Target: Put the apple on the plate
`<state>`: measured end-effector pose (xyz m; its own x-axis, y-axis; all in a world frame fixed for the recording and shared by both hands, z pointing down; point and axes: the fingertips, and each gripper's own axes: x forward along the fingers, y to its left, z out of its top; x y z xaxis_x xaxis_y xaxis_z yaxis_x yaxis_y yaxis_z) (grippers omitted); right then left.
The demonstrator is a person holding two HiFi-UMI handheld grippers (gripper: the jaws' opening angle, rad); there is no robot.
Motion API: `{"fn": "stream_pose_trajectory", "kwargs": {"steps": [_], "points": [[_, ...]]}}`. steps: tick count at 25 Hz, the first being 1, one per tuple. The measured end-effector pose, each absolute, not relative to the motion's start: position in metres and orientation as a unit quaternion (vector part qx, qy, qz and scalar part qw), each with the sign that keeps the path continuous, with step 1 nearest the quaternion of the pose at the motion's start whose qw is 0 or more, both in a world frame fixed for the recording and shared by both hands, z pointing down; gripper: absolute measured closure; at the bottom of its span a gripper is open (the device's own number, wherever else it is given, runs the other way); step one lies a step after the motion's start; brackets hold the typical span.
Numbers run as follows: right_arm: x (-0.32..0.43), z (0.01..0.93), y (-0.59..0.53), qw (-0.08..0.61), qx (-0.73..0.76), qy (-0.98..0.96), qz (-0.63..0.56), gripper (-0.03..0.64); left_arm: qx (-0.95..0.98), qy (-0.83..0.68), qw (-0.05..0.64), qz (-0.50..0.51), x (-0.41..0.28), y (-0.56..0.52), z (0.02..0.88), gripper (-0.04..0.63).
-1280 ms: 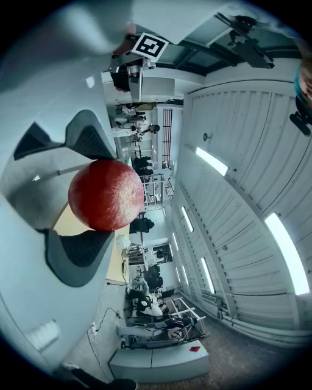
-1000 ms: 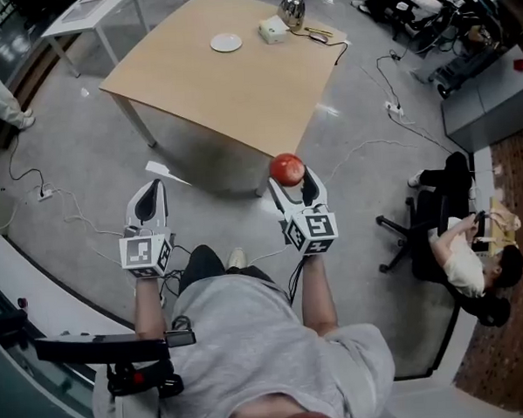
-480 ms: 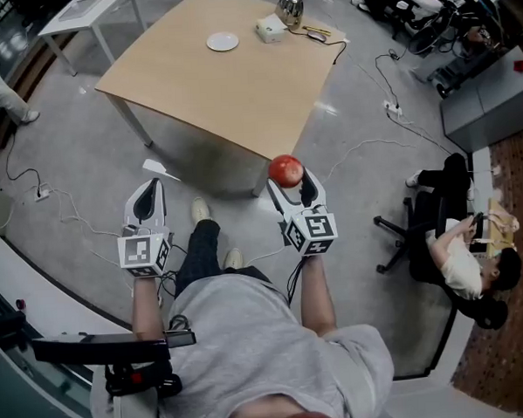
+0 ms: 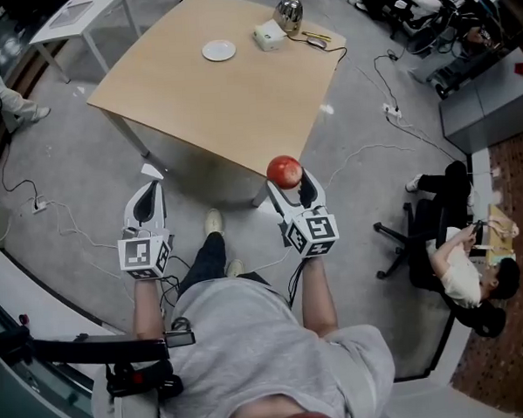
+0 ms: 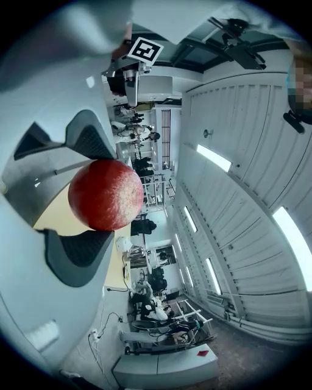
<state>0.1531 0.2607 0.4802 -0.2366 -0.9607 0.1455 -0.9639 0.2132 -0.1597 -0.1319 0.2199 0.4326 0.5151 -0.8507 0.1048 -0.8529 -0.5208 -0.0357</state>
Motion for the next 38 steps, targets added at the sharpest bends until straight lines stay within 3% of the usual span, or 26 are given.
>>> {"fn": "stream_pose_trajectory", "kwargs": {"steps": [21, 38], "points": [[0.160, 0.466, 0.097, 0.014, 0.634, -0.765, 0.114, 0.249, 0.889, -0.453, 0.008, 0.066, -0.111, 0.033, 0.428, 0.577], [0.125, 0.476, 0.006, 0.018, 0.644, -0.755, 0.124, 0.249, 0.892, -0.448, 0.029, 0.060, -0.149, -0.064, 0.449, 0.577]]}}
